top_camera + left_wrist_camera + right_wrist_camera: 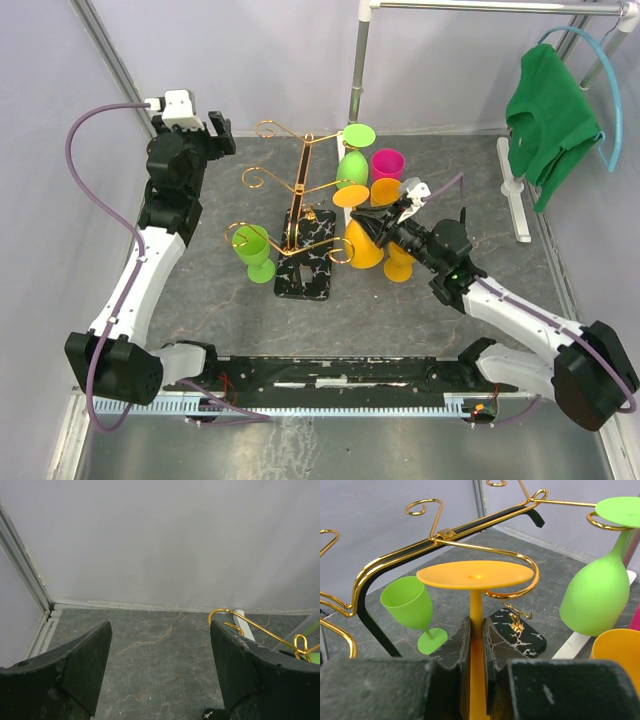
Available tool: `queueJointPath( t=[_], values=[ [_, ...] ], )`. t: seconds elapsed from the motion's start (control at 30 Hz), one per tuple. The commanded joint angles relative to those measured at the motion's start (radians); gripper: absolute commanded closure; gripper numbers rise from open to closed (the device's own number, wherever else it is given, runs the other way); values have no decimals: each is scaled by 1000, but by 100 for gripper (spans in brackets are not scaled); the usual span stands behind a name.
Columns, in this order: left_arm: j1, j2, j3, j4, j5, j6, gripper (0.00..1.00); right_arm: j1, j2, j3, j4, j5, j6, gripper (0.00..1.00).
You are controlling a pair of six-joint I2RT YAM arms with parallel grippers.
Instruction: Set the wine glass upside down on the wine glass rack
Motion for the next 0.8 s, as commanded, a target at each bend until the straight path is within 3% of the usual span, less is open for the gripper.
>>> queueJointPath(
  t=[0.0,0.5,0.77],
  values=[
    [5,-27,-6,30,-22,-64,14,6,46,-3,214,-24,21,99],
    [6,-15,34,8,-41,-8,14,27,289,-28,519,35,3,99],
    [5,13,58,14,-33,1,13,36,371,-23,597,153,-31,99]
  ],
)
